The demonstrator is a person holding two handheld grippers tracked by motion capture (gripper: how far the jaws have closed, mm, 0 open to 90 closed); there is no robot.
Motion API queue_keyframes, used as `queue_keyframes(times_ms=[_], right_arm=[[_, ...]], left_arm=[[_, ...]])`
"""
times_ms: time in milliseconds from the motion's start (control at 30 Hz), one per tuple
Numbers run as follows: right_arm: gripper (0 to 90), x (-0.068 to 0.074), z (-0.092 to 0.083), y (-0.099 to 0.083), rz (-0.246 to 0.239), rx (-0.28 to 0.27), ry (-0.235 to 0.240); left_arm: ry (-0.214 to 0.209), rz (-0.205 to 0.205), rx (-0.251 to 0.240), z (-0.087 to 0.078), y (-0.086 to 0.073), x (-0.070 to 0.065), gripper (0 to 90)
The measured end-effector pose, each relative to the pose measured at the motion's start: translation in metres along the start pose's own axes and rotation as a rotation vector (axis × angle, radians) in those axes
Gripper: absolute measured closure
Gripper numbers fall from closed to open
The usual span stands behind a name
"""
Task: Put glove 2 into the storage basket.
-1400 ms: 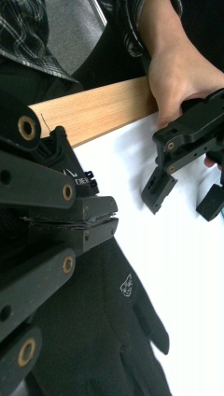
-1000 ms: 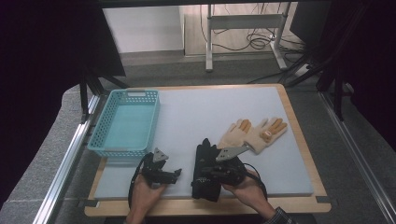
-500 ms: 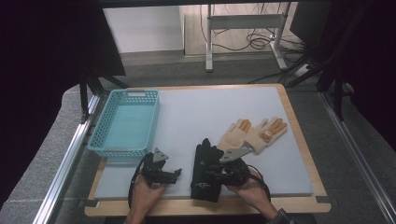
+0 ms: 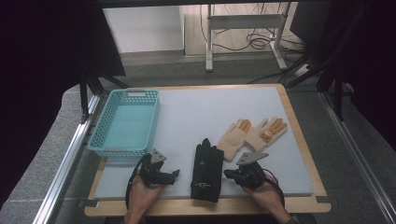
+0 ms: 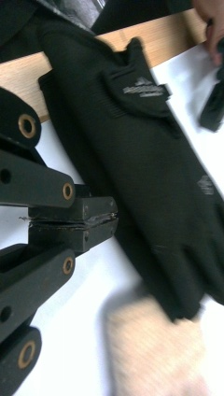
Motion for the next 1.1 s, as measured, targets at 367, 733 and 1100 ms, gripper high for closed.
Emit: queue_keyframes(times_ms=[367, 733, 1100], right_arm=[[86.7, 0.020, 0.022, -0.001, -0.016, 0.000, 0.030], [86.0, 0.036, 0.054, 0.029, -0.007, -0.015, 0.017], [85.2, 0.035, 0.080, 0.051, -0.015, -0.023, -0.017]], left_arm=[[0.039, -0.026, -0.002, -0.016, -0.012, 0.015, 5.6], [0.060, -0.011, -0.010, -0.023, -0.017, 0.026, 3.3], [0.030, -0.039, -0.010, -0.022, -0.018, 0.029, 2.5]])
Point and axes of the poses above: each handheld gripper's, and its own axes: z roughly forward along the jaws, y roughly out of its top, x roughly to its left, the point moved 8 cm from there along z, roughly forward along the jaws, and after that the axes turned 15 degrees about -y, right-handed, at the moved point
